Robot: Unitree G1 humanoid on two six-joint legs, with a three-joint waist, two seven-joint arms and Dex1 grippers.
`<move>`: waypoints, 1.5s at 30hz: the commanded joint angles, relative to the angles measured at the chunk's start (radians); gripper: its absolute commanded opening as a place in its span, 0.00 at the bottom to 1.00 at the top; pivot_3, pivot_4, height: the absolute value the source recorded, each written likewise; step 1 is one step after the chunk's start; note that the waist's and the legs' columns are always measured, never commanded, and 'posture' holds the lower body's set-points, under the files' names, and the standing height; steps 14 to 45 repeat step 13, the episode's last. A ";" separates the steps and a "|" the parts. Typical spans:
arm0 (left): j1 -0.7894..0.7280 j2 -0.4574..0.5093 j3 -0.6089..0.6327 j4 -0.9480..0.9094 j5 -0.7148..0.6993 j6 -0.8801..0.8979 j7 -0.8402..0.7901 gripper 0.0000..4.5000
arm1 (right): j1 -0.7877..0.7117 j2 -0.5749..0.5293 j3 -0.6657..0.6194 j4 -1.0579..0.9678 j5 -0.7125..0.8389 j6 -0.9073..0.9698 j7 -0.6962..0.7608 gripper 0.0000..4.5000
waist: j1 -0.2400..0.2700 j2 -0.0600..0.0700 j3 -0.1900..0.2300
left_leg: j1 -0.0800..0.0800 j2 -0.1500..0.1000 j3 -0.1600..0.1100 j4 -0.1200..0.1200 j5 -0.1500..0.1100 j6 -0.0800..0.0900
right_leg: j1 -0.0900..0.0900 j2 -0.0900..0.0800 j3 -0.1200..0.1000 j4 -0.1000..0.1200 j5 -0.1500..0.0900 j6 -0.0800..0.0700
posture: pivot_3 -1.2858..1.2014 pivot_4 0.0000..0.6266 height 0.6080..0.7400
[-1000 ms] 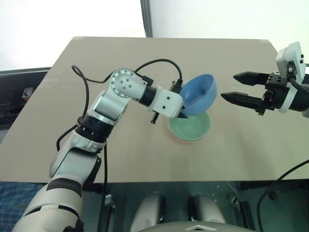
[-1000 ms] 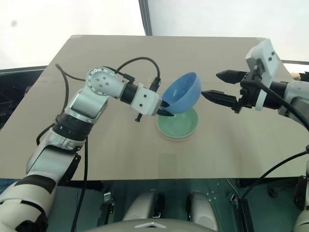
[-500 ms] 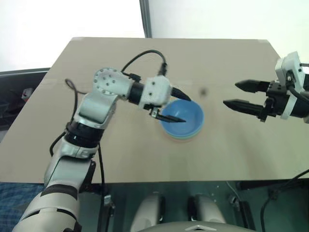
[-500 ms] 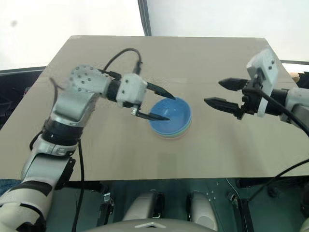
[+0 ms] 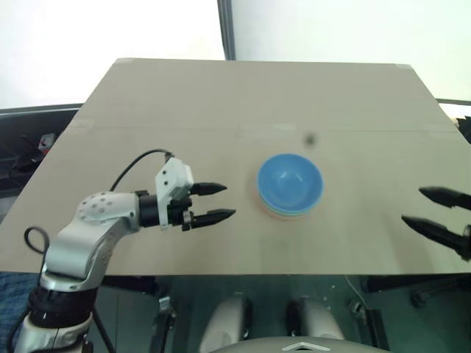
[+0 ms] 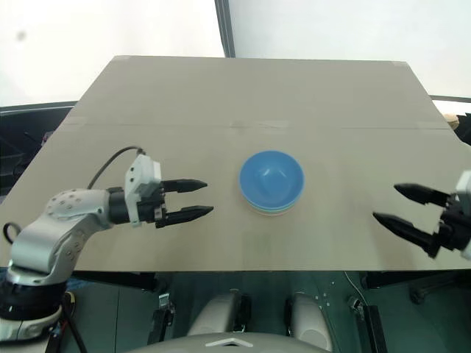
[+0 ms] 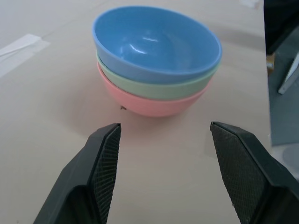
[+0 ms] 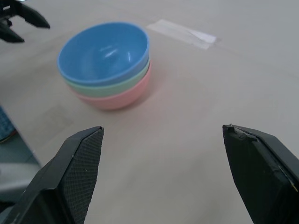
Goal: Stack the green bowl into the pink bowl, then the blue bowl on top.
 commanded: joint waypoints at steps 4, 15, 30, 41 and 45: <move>0.080 0.008 0.077 -0.102 -0.075 -0.005 0.048 0.72 | 0.060 -0.015 -0.016 0.067 -0.054 -0.118 0.070 0.95 | -0.001 0.002 0.000 | 0.002 0.000 0.000 -0.001 0.000 0.000 | 0.001 0.000 0.001 0.000 -0.002 -0.003 | 0.52 0.24 1.00; 0.158 0.051 0.110 -0.049 -0.048 -0.104 0.012 0.72 | 0.031 -0.017 0.065 0.092 -0.082 -0.164 0.058 0.95 | 0.000 0.004 0.001 | 0.000 0.000 0.001 -0.004 0.000 -0.001 | 0.000 0.000 0.001 -0.003 -0.002 -0.004 | 0.52 0.24 1.00; 0.158 0.051 0.110 -0.049 -0.048 -0.104 0.012 0.72 | 0.031 -0.017 0.065 0.092 -0.082 -0.164 0.058 0.95 | 0.000 0.004 0.001 | 0.000 0.000 0.001 -0.004 0.000 -0.001 | 0.000 0.000 0.001 -0.003 -0.002 -0.004 | 0.52 0.24 1.00; 0.158 0.051 0.110 -0.049 -0.048 -0.104 0.012 0.72 | 0.031 -0.017 0.065 0.092 -0.082 -0.164 0.058 0.95 | 0.000 0.004 0.001 | 0.000 0.000 0.001 -0.004 0.000 -0.001 | 0.000 0.000 0.001 -0.003 -0.002 -0.004 | 0.52 0.24 1.00; 0.158 0.051 0.110 -0.049 -0.048 -0.104 0.012 0.72 | 0.031 -0.017 0.065 0.092 -0.082 -0.164 0.058 0.95 | 0.000 0.004 0.001 | 0.000 0.000 0.001 -0.004 0.000 -0.001 | 0.000 0.000 0.001 -0.003 -0.002 -0.004 | 0.52 0.24 1.00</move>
